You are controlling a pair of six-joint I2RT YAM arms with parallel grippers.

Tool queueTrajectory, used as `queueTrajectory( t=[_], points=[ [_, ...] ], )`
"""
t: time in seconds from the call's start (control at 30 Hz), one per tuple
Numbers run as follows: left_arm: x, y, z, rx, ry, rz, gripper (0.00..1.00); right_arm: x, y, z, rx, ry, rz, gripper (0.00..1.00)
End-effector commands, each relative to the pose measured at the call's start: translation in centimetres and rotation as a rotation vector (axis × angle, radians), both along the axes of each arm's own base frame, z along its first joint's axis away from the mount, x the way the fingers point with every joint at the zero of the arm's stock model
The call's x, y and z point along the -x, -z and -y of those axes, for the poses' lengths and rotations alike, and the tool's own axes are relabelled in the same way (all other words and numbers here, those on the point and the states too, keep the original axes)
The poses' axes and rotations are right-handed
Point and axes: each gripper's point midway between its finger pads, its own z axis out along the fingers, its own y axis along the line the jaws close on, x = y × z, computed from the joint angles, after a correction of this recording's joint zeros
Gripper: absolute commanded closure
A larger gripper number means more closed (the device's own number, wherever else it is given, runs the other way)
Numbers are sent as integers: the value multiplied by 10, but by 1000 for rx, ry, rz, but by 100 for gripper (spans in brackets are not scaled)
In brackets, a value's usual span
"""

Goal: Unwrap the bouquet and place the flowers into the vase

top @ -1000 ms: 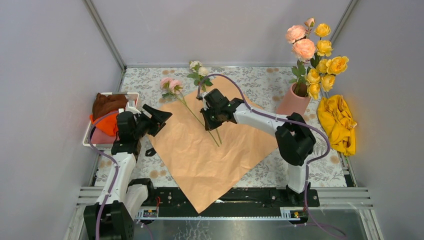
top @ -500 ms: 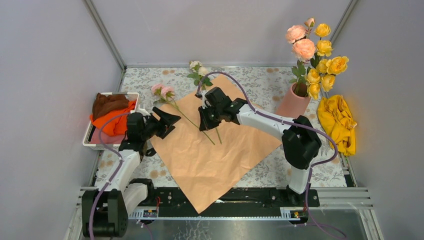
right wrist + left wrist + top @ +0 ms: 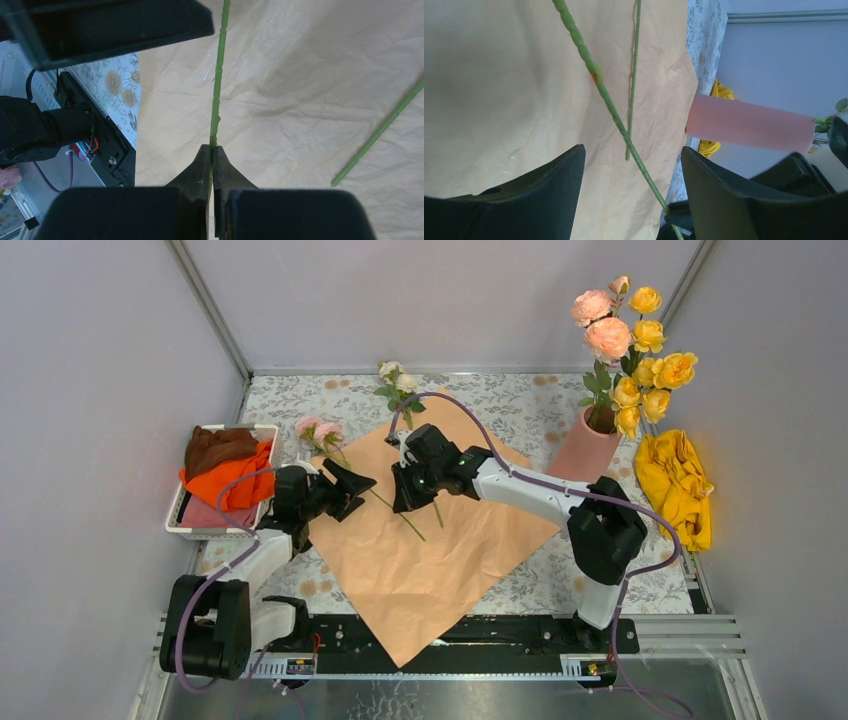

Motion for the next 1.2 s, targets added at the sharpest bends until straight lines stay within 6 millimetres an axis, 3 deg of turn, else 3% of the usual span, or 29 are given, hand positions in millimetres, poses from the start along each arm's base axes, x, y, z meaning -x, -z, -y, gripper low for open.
queueTrajectory(
  t=[0.0, 0.3, 0.53, 0.77, 0.87, 1.03, 1.17],
  points=[
    [-16, -10, 4, 21, 5, 73, 24, 10, -37, -12, -103, -26, 45, 100],
    [-24, -1, 14, 20, 38, 58, 31, 22, -32, -19, -114, -42, 23, 100],
    [-25, 3, 20, 5, 61, 54, 67, 31, -21, -21, -103, -53, 7, 100],
    [-23, 8, 20, -21, 69, 41, 86, 32, -19, -17, -100, -42, 10, 100],
    [-23, 9, 19, -34, 76, 46, 98, 33, -19, -15, -95, -38, 13, 100],
    [-23, 6, 19, -66, 96, 76, 100, 29, -25, -5, -64, 1, 39, 100],
    [-21, -2, 22, -100, 134, 131, 100, 22, -43, 5, -62, 37, 103, 86]
  ],
)
